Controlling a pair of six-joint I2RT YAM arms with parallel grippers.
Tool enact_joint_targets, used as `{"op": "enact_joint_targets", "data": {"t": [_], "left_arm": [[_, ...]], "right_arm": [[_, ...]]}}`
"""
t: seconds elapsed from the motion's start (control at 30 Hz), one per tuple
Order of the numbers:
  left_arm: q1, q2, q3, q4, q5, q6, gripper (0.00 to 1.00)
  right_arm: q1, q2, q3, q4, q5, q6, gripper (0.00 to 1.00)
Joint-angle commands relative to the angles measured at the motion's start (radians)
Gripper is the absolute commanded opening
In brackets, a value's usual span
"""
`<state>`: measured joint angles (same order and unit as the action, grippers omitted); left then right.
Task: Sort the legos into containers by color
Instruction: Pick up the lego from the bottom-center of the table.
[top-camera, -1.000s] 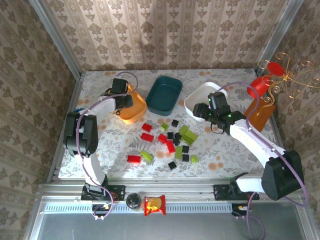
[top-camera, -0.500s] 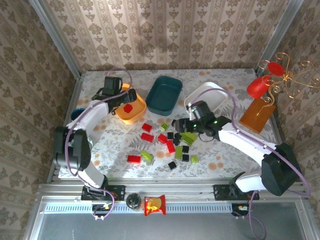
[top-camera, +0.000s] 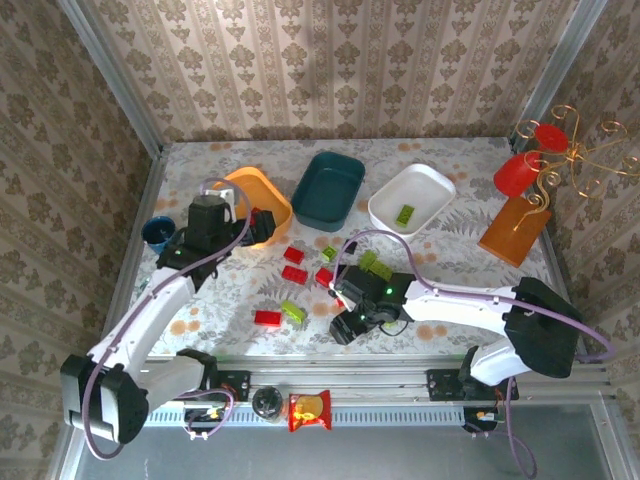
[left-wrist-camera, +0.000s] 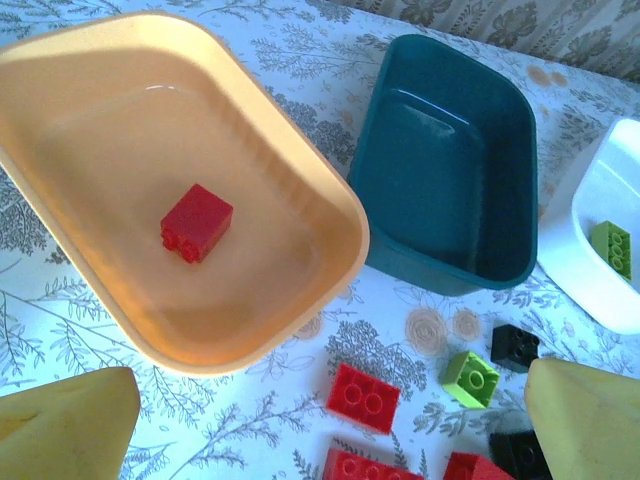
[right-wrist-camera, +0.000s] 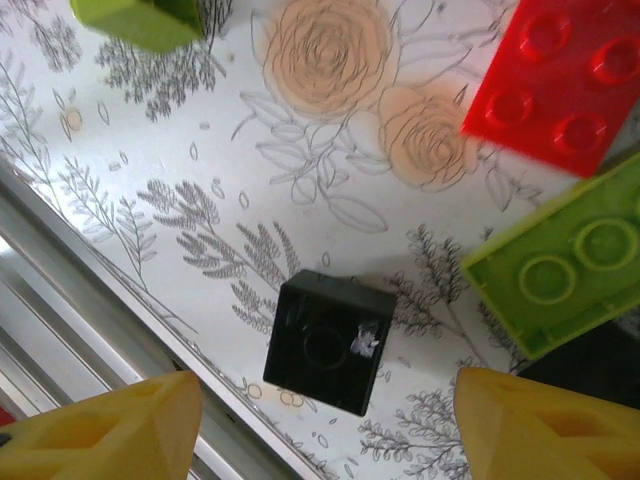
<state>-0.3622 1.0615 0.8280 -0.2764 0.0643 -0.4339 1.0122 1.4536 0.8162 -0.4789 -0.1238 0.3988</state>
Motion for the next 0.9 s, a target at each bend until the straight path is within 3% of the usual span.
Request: {"op": "enact_joint_targets", "data": {"t": [0.0,0.43,0.73,0.87], "left_arm": [[-0.007,-0.037,-0.019,-0.043,-0.012,-0.017,1.0],[-0.007,-0.063,-0.039,-0.045,-0.03,-0.02,1.0],[-0.008,-0.09,-0.054,-0.07,-0.04,-0.019,1.0],[-0.01,-0.103,-0.075,-0.06,-0.037,-0.029,1.0]], "right_arm": [[0.03,0.038,0.023,-0.052,0.033,-0.015,0.65],[0.081,0.202,0.115,-0.052,0.146,-0.042,0.6],[0.081,0.188,0.116,-0.032,0.177,-0.065,0.34],[0.026,0.112,0.133,0.002,0.131,-0.096,0.29]]}}
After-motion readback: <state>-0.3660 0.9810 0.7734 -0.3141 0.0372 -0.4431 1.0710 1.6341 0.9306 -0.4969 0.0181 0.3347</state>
